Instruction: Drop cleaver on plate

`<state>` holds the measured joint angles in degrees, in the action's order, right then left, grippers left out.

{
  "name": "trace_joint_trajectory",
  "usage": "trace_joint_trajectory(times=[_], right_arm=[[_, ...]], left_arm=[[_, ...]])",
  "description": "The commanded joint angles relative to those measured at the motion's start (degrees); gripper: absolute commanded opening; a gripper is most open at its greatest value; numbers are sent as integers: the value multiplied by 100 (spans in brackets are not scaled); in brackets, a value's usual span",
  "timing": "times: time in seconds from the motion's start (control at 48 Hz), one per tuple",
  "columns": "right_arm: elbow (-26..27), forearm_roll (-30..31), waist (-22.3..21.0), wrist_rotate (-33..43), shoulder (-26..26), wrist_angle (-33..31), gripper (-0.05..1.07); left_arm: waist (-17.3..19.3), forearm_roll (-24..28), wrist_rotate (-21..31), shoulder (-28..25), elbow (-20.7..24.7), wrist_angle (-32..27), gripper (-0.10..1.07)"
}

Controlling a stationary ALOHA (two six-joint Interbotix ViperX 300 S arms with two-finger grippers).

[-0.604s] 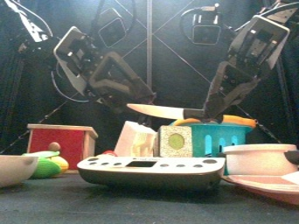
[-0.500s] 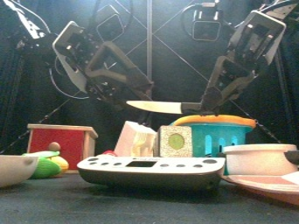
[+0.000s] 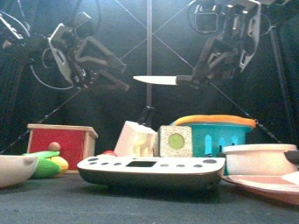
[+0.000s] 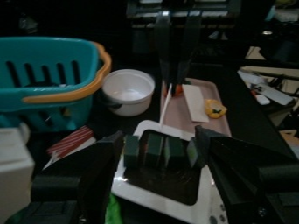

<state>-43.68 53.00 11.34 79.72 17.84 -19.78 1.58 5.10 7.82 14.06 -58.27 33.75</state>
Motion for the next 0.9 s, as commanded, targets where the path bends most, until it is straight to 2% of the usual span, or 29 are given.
trace_joint_trajectory(times=[0.0, 0.167, 0.375, 0.5, 0.688, 0.875], right_arm=[[202, -237, -202, 18, 404, -62, 51], [369, -686, -448, 9, 712, -378, 51], [940, -1204, -527, -44, 958, -1688, 51], [1380, -1591, -527, -527, 1011, -2285, 51], [2153, -2813, -879, -1679, 756, -2856, 51], [2821, -4359, -1608, -2760, 255, -3472, 51]], left_arm=[[255, -35, -9, 281, -97, 26, 98], [686, -26, -9, 791, -246, 9, 98], [1239, 18, -26, 1397, -334, -9, 98], [1503, 114, -18, 1705, -378, -53, 98], [1652, 158, -26, 1863, -527, -105, 98], [1696, 158, -26, 1872, -738, -114, 98]])
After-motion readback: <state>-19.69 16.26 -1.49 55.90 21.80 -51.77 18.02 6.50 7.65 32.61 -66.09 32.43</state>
